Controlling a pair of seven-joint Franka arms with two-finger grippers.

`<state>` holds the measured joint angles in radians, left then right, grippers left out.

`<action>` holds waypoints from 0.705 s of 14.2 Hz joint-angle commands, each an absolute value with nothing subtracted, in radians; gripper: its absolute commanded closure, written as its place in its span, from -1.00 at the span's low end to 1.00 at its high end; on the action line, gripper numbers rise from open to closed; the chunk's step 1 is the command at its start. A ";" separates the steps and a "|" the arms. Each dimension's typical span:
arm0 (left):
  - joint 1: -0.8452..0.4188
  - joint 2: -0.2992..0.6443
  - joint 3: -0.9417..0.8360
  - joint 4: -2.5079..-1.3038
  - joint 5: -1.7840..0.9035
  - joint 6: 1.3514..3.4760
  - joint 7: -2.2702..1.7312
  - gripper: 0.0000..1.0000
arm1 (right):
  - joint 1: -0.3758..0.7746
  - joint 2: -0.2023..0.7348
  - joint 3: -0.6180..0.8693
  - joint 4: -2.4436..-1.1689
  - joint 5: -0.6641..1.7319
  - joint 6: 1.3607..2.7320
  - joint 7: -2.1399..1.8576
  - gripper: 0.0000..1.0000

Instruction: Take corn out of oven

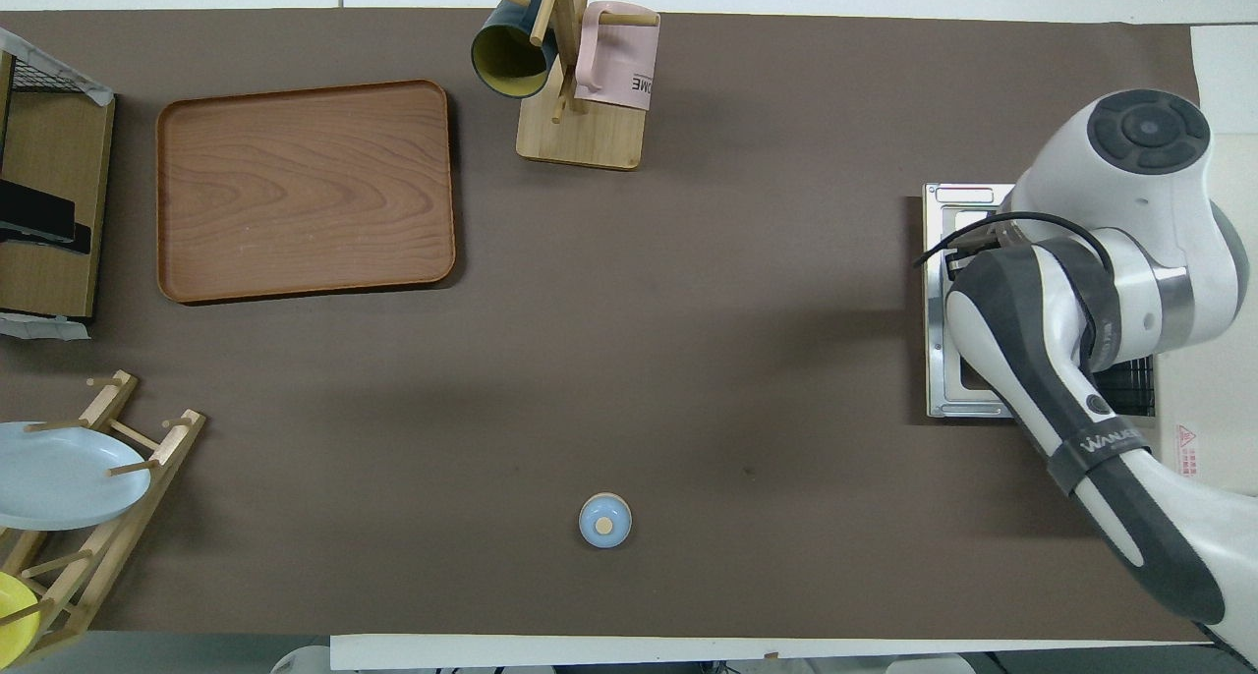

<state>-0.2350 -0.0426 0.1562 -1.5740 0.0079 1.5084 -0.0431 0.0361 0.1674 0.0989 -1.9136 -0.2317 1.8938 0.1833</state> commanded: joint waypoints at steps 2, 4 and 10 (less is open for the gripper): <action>-0.224 -0.060 0.150 -1.588 0.006 1.517 -0.034 -1.00 | 0.309 0.418 0.103 -1.465 -0.230 1.614 0.484 1.00; -0.224 -0.060 0.150 -1.588 0.005 1.517 -0.034 -1.00 | 0.434 0.542 0.103 -1.300 -0.181 1.580 0.640 1.00; -0.224 -0.060 0.150 -1.588 0.005 1.517 -0.034 -1.00 | 0.647 0.778 0.112 -1.147 -0.132 1.796 0.986 1.00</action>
